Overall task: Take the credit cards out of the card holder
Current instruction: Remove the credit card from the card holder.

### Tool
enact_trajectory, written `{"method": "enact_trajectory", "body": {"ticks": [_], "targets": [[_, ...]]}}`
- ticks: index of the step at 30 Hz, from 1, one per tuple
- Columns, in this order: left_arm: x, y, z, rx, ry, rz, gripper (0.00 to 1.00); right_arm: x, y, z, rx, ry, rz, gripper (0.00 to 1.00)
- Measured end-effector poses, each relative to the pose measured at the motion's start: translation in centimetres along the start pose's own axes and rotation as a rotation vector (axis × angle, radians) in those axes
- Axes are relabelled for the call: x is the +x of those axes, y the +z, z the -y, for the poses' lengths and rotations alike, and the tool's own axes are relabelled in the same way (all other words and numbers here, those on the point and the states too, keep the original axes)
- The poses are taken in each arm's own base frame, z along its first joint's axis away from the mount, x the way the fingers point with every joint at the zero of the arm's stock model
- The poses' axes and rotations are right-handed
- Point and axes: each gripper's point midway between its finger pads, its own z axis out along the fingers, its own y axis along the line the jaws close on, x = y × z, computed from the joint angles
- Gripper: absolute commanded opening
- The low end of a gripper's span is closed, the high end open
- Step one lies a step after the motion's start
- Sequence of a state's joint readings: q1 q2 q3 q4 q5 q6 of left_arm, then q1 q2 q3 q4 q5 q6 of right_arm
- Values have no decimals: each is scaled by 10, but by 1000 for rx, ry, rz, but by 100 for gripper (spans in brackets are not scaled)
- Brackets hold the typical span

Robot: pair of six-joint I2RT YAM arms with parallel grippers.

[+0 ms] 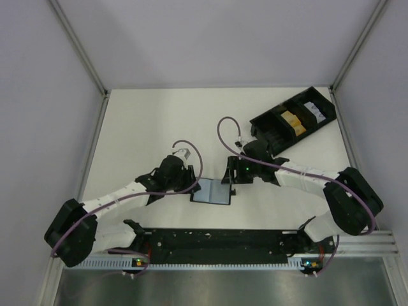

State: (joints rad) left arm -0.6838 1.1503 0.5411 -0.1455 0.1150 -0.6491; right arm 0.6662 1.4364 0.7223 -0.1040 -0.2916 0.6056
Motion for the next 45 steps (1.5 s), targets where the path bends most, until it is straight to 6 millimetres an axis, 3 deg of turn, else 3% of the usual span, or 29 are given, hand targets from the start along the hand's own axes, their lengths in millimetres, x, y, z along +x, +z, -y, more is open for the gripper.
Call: {"method": "enact_trajectory", "body": {"ticks": [3,8,16,27,33,40,45], "targets": [[13,9,-12,-31,-16,-33,26,7,9,1,12,-17,-34,59],[33,18,-31,-87,-46,-79,12,2,19,-9,7,-64,-38,55],[33,24,-31,-76,-92,-52,4,-11,25,-9,37,-110,-15,53],[33,25,-30,-69,-115,-41,3,0,31,11,130,-123,-51,53],[33,25,-30,-69,-115,-41,3,0,31,12,139,-130,-50,51],[33,25,-30,-70,-114,-40,3,1,31,12,135,-137,-53,41],[33,25,-29,-70,-114,-40,2,0,31,9,127,-138,-55,41]]}}
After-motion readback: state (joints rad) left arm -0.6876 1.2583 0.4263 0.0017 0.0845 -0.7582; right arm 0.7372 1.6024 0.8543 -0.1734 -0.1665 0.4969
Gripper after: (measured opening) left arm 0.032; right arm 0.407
